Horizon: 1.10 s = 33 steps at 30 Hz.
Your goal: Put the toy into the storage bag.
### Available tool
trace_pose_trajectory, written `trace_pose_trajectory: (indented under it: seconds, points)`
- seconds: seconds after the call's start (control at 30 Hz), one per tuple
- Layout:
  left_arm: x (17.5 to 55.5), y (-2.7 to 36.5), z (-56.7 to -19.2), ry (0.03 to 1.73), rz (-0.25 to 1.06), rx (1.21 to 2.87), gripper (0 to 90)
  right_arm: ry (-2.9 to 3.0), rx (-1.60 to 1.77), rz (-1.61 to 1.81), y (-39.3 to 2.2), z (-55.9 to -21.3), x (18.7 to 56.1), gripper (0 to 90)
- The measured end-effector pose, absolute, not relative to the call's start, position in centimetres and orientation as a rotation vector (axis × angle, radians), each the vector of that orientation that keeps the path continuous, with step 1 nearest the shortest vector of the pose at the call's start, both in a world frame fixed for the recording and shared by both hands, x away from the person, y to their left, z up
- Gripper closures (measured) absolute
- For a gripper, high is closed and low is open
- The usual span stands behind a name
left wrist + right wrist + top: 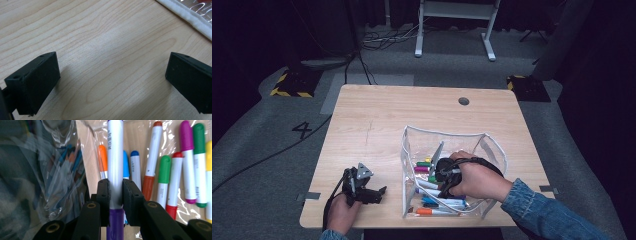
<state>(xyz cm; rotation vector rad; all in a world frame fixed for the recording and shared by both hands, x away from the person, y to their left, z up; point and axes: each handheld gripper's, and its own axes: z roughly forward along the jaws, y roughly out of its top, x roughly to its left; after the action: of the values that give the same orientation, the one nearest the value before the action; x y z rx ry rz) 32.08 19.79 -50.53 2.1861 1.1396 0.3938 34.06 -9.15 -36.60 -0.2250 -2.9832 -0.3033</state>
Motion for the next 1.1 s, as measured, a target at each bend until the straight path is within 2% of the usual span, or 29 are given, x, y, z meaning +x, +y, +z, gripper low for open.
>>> trace_pose_trajectory:
  seconds: [0.23,0.27,0.37,0.4,0.63,0.87,1.1]
  points:
    - [32.1,19.8,-50.6,1.145,0.390,2.181,0.0,-2.962,-0.187,-0.239,-8.8,-37.7,33.9,76.6]
    - [32.1,19.8,-50.5,1.140,0.393,2.186,0.0,-2.958,-0.187,-0.235,-8.9,-37.9,33.9,75.1]
    - [32.1,19.8,-50.5,1.140,0.393,2.185,0.0,-3.022,-0.182,-0.295,-9.1,-38.1,34.4,61.8]
    - [32.1,19.8,-50.5,1.140,0.394,2.187,0.0,-3.022,-0.182,-0.295,-9.1,-38.1,34.4,61.8]
    - [32.1,19.8,-50.5,1.145,0.389,2.183,0.0,-3.087,-0.316,-0.568,-10.2,-34.7,34.6,55.6]
    - [32.1,19.8,-50.5,1.145,0.389,2.184,0.0,-3.089,-0.417,-0.813,-12.3,-31.5,34.2,54.2]
    - [32.1,19.8,-50.5,1.145,0.389,2.183,0.0,-3.053,-0.578,-1.013,-16.2,-28.4,33.8,54.2]
